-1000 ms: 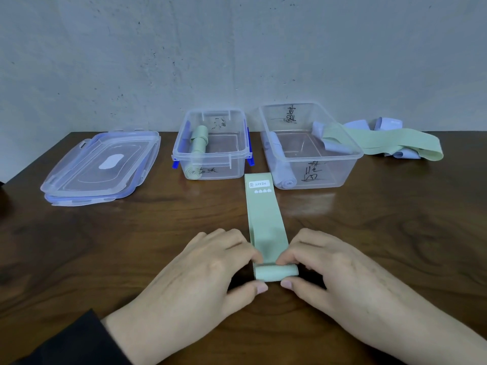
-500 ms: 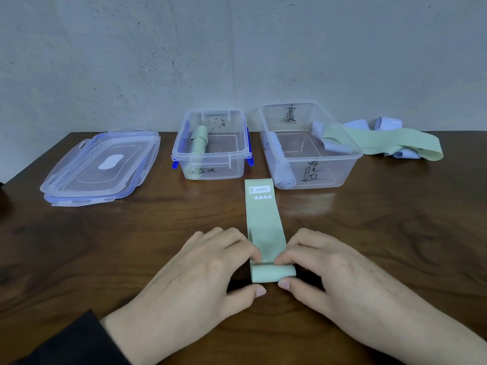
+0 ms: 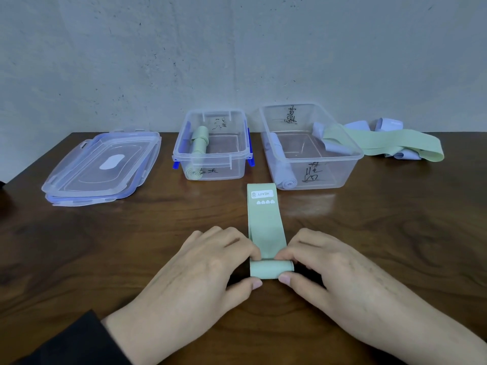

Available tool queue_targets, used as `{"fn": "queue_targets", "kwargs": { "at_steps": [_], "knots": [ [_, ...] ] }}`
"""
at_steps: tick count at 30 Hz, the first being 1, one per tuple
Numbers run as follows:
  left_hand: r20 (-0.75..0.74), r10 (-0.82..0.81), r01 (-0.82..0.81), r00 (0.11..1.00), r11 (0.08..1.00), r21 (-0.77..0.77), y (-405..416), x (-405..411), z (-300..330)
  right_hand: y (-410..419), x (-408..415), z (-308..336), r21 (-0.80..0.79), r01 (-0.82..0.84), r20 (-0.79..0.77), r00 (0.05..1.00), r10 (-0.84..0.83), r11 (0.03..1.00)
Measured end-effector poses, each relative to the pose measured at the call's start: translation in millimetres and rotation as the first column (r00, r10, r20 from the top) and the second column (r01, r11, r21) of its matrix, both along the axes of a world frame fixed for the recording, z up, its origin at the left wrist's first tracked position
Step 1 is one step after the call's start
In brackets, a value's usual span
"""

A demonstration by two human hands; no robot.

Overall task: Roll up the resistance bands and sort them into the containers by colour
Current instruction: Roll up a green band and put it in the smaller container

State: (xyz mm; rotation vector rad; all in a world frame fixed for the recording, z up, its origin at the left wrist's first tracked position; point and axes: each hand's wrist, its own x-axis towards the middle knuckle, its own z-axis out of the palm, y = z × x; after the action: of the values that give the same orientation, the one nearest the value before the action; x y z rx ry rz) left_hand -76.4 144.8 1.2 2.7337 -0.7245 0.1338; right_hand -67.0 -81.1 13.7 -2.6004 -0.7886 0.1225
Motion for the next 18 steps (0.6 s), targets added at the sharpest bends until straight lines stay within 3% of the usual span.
{"fn": "queue_targets", "kwargs": {
  "at_steps": [18],
  "knots": [
    [0.007,0.03,-0.03,1.0,1.0,-0.003,-0.2,0.8,-0.5,0.6,1.7,-0.9,0.019,0.031,-0.011,0.999,-0.031,0.999]
  ]
}}
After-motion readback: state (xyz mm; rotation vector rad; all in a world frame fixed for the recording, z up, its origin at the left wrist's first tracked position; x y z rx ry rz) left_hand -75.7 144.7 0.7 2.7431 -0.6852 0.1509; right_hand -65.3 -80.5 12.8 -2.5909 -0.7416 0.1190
